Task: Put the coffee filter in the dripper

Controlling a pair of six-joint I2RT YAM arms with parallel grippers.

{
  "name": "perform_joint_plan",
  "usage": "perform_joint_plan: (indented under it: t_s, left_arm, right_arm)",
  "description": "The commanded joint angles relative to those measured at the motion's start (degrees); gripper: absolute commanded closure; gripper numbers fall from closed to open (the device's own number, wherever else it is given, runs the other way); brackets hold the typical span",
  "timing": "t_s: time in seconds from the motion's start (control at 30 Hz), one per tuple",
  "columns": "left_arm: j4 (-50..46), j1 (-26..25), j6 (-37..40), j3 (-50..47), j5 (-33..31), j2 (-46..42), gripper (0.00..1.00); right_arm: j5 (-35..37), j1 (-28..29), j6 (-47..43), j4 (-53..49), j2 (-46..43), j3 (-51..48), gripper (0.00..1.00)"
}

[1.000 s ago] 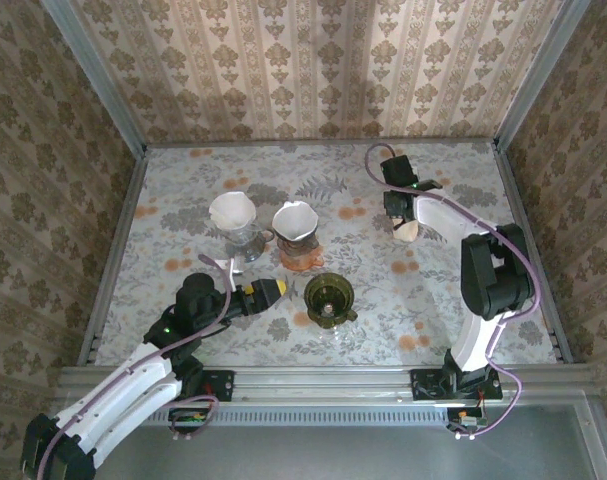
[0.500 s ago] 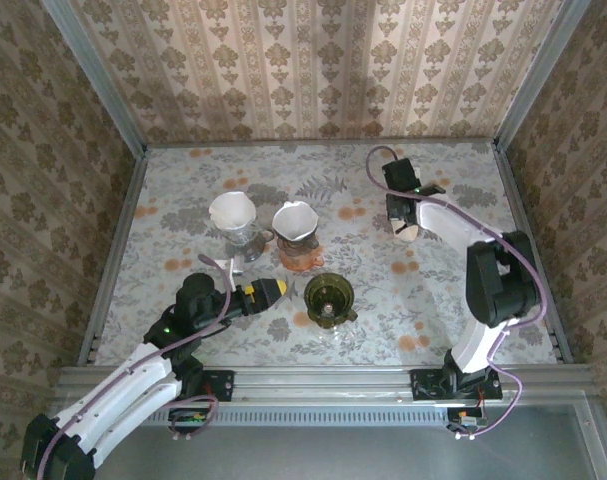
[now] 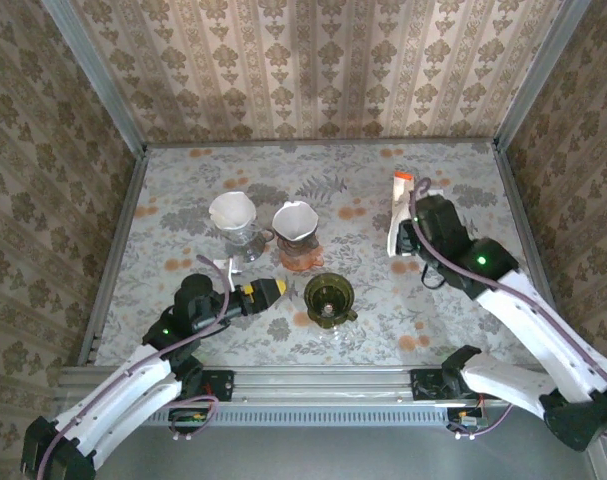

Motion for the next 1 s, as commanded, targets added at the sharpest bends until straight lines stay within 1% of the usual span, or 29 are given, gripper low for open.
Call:
perform_joint_plan:
  t_s: [0.0, 0.07, 0.17, 0.27, 0.43, 0.63, 0.8, 0.97]
  left_arm:
    - [-0.8, -0.2, 1.2, 0.2, 0.2, -0.9, 0.00]
    - [-0.9, -0.2, 1.4, 0.3, 0.2, -0.8, 0.00]
    - [-0.3, -0.2, 1.3, -0.1, 0.2, -0.8, 0.00]
    - [0.7, -0.2, 1.0, -0.7, 0.2, -0.8, 0.00]
    - [0.9, -0.1, 1.6, -1.1, 0.4, -0.8, 0.00]
    - [0.8, -0.1, 2.1, -1.9, 1.2, -1.0, 0.00]
    - [2.0, 0.1, 1.8, -3.4, 2.0, -1.2, 0.00]
    - [2.3, 0.2, 2.0, -3.9, 2.5, -1.6, 0.00]
  right_arm:
    - [-11.5, 3.3, 4.2, -15.9, -1.2, 5.4, 1.00]
    - [-14.8, 7.0, 5.3, -23.2, 0.0, 10.6, 1.00]
    - [-16.2, 12.8, 7.7, -31.5, 2.9, 19.1, 1.00]
    - [-19.8, 15.4, 9.5, -36.8, 6.8, 26.1, 1.00]
    - [-24.4, 18.4, 9.9, -42.0, 14.9, 32.5, 1.00]
    - [-27.4, 18.9, 9.2, -43.5, 22.1, 35.4, 1.00]
    - [-25.4, 18.8, 8.7, -44.4, 27.4, 39.6, 1.00]
    - [-23.9, 18.2, 8.3, -44.6, 30.7, 41.0, 1.00]
